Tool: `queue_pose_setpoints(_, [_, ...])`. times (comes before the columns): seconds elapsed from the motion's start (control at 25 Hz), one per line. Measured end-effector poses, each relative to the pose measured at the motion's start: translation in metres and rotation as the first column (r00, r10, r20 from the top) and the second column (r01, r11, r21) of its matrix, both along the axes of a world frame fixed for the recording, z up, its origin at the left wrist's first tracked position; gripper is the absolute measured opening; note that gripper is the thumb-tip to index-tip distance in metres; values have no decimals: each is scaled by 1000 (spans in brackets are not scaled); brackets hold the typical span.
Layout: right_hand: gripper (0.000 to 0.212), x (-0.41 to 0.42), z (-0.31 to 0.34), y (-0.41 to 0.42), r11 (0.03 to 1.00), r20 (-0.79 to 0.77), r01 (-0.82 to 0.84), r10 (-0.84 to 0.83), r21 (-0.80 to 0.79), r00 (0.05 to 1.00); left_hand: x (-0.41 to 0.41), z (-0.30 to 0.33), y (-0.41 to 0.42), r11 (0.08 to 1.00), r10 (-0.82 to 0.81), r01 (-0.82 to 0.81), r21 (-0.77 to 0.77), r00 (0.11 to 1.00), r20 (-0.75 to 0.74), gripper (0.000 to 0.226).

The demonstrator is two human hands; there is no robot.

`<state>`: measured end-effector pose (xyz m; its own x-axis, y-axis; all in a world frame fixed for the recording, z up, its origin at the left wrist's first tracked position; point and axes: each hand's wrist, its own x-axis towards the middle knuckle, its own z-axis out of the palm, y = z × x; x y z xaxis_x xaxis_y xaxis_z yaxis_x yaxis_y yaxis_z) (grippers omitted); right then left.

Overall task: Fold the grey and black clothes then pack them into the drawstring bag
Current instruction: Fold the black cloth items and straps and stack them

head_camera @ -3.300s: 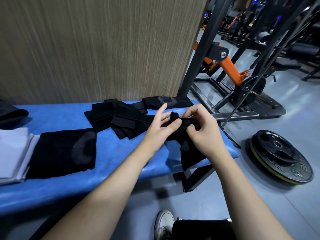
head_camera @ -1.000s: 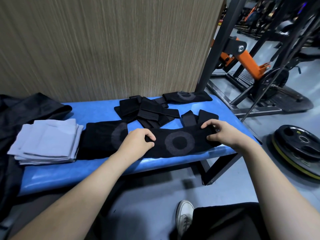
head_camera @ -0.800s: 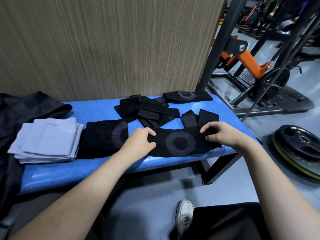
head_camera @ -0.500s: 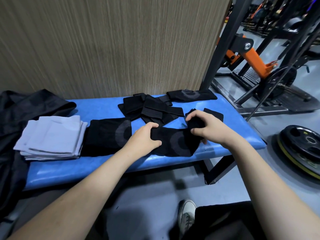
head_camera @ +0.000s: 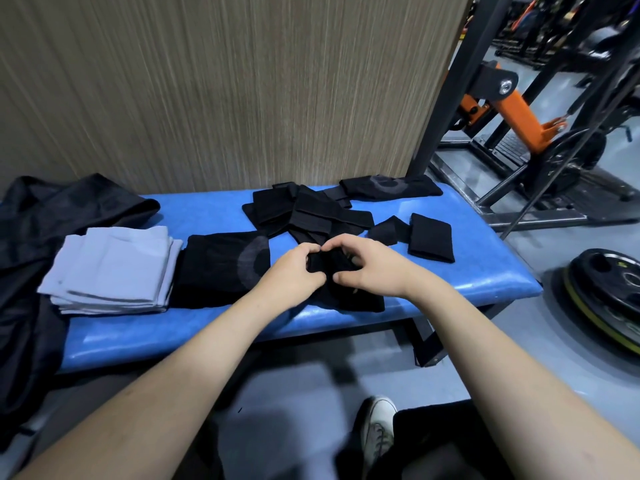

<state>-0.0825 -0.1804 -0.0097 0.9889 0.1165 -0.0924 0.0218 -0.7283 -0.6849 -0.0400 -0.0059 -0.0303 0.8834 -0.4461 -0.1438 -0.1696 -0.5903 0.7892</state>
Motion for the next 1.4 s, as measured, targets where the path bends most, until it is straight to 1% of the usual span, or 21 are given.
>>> queue_pose_setpoints(0.12, [63,-1,-2,4,988,-41,-14,21,153,999,0,3,-3,982,81,-99,-159,990,-118,29])
queue_pose_setpoints(0.16, [68,-2,-2,4,978,-65,-9,23,208,998,0,4,-3,975,89,-116,-190,986,-144,29])
queue_pose_setpoints(0.2, [69,-3,-1,3,968,-85,-3,26,253,996,-2,4,-2,973,79,-108,-203,986,-146,27])
queue_pose_setpoints(0.24, [68,-3,-1,2,959,-95,3,25,283,995,-4,4,-1,974,74,-100,-203,988,-133,18])
queue_pose_setpoints(0.28, [64,-4,-1,1,952,-94,16,13,305,995,-6,5,0,981,67,-83,-174,994,-91,8])
queue_pose_setpoints(0.32, [57,-2,-3,-2,948,-82,42,-17,316,997,-7,6,2,987,63,-71,-147,996,-59,8])
queue_pose_setpoints(0.4, [41,4,-10,-11,948,-27,137,-135,288,991,-6,6,2,991,65,-68,-117,998,-25,21])
queue_pose_setpoints(0.48, [33,7,-17,-23,948,16,236,-245,214,969,-7,6,2,992,70,-73,-107,997,-32,29])
queue_pose_setpoints(0.64, [37,10,-26,-42,880,-72,435,-430,189,900,-9,5,3,997,33,-37,-68,998,-52,35])
queue_pose_setpoints(0.68, [39,11,-28,-43,871,-68,461,-457,171,887,-9,5,4,997,39,-42,-59,998,-56,36])
queue_pose_setpoints(0.72, [41,12,-28,-44,871,-32,471,-471,141,881,-9,4,4,997,48,-51,-56,997,-55,37])
queue_pose_setpoints(0.76, [41,13,-27,-45,877,12,464,-469,124,883,-8,4,5,997,53,-56,-55,997,-54,38])
queue_pose_setpoints(0.84, [26,12,-23,-43,894,29,414,-424,170,905,-9,5,5,995,59,-63,-78,997,-51,38])
queue_pose_setpoints(0.92, [15,7,-19,-39,921,-40,321,-320,223,947,-11,8,6,992,58,-63,-113,997,-51,44])
queue_pose_setpoints(0.96, [14,4,-18,-37,932,-73,279,-270,229,960,-11,9,6,989,53,-59,-132,998,-45,50])
queue_pose_setpoints(1.04, [15,2,-19,-36,933,-110,248,-226,261,968,-12,10,7,978,43,-48,-202,999,-31,63])
queue_pose_setpoints(1.12, [16,2,-18,-38,909,-121,265,-238,321,964,-11,11,8,958,43,-45,-283,999,-15,67])
queue_pose_setpoints(1.24, [20,0,-15,-41,856,-142,264,-224,445,964,-6,14,11,929,83,-69,-364,996,22,59])
queue_pose_setpoints(1.32, [20,1,-13,-40,765,-147,257,-211,591,966,-3,16,14,906,109,-87,-414,994,29,50])
queue_pose_setpoints(1.4, [25,2,-9,-34,682,-101,222,-212,696,972,-2,19,18,895,135,-103,-433,990,43,39])
